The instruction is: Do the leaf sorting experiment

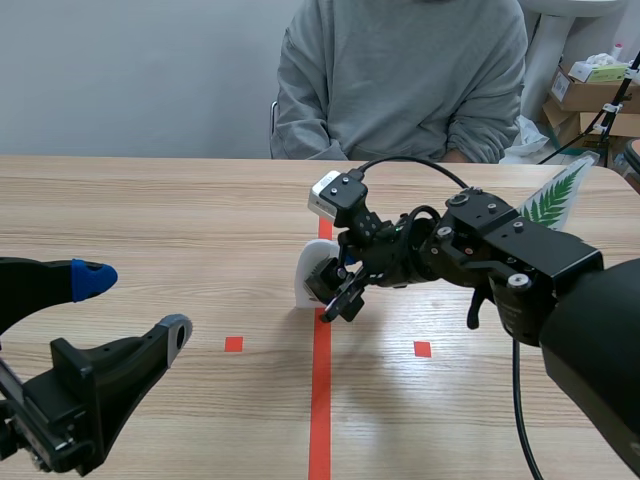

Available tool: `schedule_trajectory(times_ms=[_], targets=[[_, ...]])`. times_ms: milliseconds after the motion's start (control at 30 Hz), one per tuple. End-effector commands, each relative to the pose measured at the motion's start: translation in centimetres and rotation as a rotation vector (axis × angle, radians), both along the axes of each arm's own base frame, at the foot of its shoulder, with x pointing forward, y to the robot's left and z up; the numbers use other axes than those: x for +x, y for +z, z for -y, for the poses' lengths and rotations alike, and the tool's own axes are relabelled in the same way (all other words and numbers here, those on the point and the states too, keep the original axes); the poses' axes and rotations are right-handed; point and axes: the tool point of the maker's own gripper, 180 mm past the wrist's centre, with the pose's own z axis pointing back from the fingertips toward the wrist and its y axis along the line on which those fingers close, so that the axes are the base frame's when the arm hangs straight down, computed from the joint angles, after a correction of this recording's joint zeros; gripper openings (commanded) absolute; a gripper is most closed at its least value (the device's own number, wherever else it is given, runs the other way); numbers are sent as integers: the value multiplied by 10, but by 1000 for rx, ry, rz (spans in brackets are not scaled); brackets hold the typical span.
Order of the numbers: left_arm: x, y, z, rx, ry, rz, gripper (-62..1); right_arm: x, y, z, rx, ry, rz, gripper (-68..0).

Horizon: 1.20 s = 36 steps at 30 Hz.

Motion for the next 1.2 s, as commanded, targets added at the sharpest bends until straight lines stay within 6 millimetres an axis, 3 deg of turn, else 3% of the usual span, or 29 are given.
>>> schedule_trajectory(times_ms=[0,167,500,800,933,1167], targets=[[0,7,3,-18,-2,19,-67,10,13,1,19,-7,36,-401],[0,7,3,-18,-2,19,-67,10,12,1,13,-8,33,-536],[0,7,3,-18,-2,19,-67,10,12,1,13,-7,33,-669],[0,7,3,-19,-3,18,-67,12,12,15,-36,-47,13,-667],[0,7,3,-19,-2,18,-67,16,27,39,-28,-145,40,-667],[0,7,3,-19,-2,18,-67,-2,45,83,-11,-253,89,-667]])
